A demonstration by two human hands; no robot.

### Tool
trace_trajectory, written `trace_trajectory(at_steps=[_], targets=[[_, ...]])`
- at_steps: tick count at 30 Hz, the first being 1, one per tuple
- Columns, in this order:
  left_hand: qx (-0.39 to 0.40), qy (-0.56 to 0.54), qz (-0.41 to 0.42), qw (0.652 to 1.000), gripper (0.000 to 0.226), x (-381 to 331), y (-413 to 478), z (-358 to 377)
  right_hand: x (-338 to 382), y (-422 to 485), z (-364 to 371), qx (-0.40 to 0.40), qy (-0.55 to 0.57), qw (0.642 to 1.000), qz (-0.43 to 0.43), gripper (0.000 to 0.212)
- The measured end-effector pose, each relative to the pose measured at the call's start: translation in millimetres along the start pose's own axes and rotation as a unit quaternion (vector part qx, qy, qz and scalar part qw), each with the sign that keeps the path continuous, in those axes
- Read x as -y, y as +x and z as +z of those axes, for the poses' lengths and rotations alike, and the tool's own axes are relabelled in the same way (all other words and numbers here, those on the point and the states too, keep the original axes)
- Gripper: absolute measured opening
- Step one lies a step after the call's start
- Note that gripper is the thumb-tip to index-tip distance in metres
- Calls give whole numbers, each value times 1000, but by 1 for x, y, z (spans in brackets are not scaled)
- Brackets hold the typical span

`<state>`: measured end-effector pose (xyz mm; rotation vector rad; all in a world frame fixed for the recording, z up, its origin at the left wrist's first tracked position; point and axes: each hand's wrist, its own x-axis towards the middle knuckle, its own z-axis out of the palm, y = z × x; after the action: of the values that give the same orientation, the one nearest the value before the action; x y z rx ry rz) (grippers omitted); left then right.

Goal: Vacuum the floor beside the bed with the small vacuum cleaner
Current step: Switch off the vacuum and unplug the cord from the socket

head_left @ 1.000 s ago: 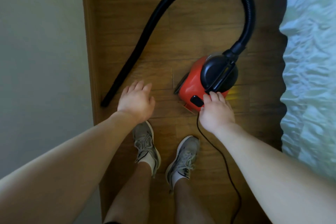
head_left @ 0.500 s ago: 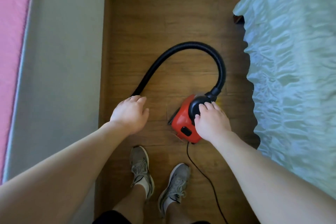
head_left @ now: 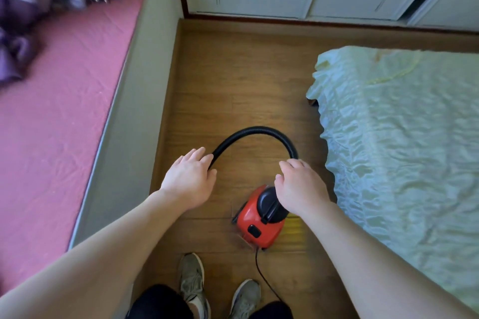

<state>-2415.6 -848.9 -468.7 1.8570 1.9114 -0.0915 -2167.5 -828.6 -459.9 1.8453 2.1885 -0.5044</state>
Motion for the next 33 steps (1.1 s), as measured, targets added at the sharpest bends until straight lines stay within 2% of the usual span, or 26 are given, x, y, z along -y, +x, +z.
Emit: trace_trajectory(at_steps=[10,18,24,33], targets=[[-59,-8,-2,998,49,-38,-53,-116,8,-47,-115,-51,11,999,0,45],[-103,21,0,994,44,-77,-98,-204,20,-90,-212,-127,20,991,-23,43],[-157,16,11,987,50,-103,-116,-267,23,-114,-270,-170,47,984,-27,43],[-188,15,28,982,53,-141,-128,-319,8,-141,-341,-211,30,977,-18,45]])
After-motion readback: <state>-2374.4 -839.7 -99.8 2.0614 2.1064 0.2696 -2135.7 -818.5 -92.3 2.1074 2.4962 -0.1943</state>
